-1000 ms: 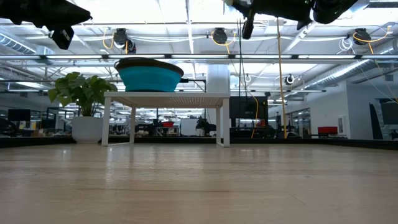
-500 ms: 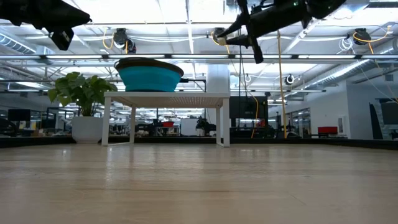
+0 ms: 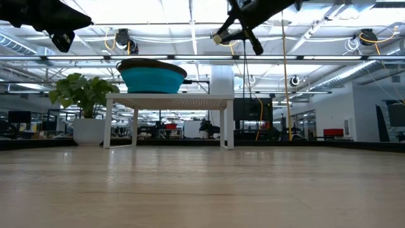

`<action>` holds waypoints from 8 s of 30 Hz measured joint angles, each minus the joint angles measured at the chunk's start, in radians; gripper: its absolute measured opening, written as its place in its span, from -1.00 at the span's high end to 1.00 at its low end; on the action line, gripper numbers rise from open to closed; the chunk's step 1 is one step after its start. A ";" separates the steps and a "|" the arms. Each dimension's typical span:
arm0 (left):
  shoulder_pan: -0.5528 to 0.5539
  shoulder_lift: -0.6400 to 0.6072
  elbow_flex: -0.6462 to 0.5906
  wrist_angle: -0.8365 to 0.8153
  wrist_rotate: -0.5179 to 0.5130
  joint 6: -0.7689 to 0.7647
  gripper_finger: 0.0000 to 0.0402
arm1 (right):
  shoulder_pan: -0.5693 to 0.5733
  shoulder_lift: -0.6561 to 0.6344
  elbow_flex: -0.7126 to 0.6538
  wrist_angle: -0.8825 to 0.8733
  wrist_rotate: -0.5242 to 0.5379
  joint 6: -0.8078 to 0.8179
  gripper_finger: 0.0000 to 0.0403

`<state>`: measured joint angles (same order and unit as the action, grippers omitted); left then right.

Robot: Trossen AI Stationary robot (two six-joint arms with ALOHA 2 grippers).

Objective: Pick & Place Fruit
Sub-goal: Put the yellow table knife on the shelf

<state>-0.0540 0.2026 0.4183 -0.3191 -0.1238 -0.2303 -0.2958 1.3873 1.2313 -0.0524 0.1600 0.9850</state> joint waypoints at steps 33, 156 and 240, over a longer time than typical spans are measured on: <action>-0.001 0.000 0.000 0.001 0.001 0.018 0.90 | -0.063 0.371 0.333 -0.440 -0.061 0.148 0.74; -0.001 0.000 0.000 0.010 0.020 -0.014 0.90 | -0.014 0.377 0.332 -0.596 -0.109 -0.005 1.00; -0.001 0.000 0.000 0.010 0.018 -0.036 0.90 | 0.017 0.373 0.332 -0.585 -0.082 0.024 1.00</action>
<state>-0.0547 0.2026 0.4187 -0.3090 -0.1062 -0.2667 -0.2790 1.7602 1.5635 -0.6373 0.0781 1.0089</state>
